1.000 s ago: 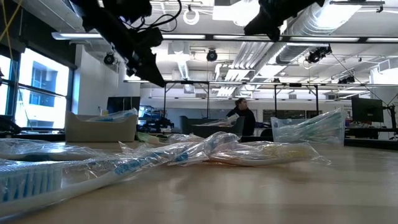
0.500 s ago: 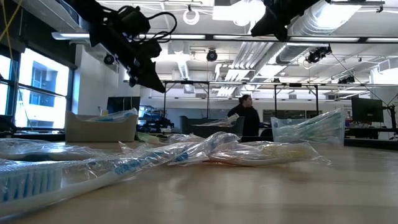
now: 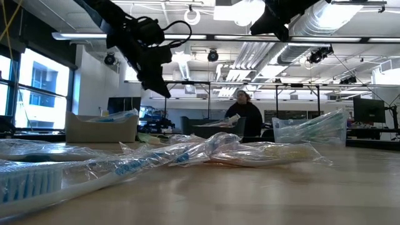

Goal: Pick & Place Toothbrushes
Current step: Put the orange toothbrush into the blue bin

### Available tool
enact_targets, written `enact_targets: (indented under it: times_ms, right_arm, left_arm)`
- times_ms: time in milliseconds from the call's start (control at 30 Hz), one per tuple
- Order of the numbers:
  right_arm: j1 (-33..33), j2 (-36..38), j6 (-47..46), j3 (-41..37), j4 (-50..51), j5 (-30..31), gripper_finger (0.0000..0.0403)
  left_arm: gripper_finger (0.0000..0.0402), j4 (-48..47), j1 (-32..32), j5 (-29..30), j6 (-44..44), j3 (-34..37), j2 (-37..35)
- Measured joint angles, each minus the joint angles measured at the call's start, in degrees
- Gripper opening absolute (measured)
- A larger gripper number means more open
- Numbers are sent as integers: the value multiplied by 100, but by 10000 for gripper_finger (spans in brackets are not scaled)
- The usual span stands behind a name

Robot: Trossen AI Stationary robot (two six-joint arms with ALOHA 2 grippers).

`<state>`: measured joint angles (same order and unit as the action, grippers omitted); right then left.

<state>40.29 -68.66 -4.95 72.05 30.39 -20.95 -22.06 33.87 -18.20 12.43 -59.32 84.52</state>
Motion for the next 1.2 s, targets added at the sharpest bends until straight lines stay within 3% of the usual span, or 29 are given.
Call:
enact_targets:
  times_ms: [400,800,1200]
  right_arm:
    - [-62,0,-2,0,15,268,61]
    - [-66,-2,-2,0,17,306,62]
    - [-66,-2,-2,0,19,304,62]
  left_arm:
    - [8,-389,-11,352,388,-108,93]
    - [118,-384,-13,331,254,-104,93]
    - [122,-343,-22,26,124,-104,144]
